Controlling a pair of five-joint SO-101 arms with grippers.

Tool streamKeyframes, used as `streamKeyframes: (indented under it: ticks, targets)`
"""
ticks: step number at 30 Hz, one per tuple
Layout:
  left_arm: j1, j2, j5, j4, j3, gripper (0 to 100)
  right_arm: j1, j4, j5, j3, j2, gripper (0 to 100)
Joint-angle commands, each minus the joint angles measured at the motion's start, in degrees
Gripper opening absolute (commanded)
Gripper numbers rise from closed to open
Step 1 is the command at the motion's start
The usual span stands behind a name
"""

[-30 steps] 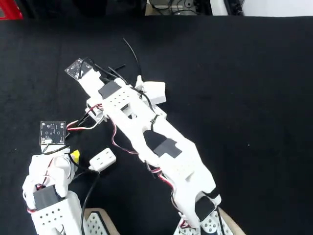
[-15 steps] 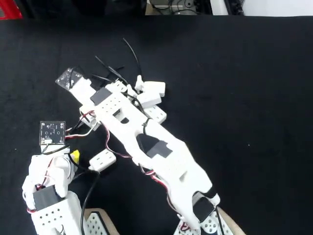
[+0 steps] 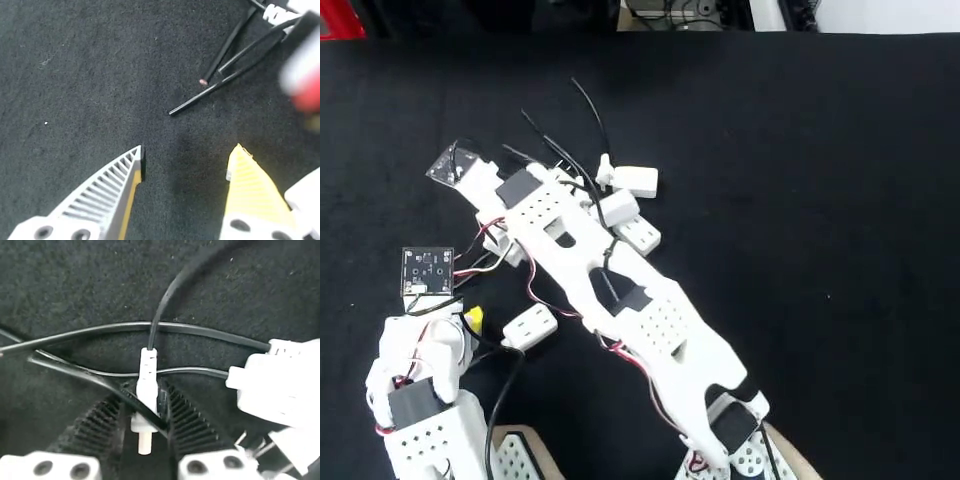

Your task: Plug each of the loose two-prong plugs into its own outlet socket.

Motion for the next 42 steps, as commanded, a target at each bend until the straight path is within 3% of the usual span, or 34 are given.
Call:
streamKeyframes:
  ticks: [1,14,20,25,32,42]
  targets:
    - [-0.48,-0.26,-0.70,0.26,0.48,27,0.00,2.29,0.44,-5.49,-0.40,1.1]
    - [-0.31,-0.26,-0.70,0.18,0.48,27,8.88,11.96,0.44,-20.26,-3.30,1.1]
    - [-0.13,-0.26,-0.70,0.00,0.57,27,11.69,23.03,1.85,-37.23,-5.67,1.1]
    - [-0.04,-0.26,-0.70,0.00,0.57,27,14.07,22.86,2.02,-50.07,-5.32,1.1]
    - [-0.04,-0.26,-0.70,-0.79,0.66,27,10.99,19.08,1.49,-50.24,-7.43,1.1]
    - [-0.04,-0.26,-0.70,-0.79,0.66,27,9.58,10.64,1.49,-50.15,-22.73,1.2]
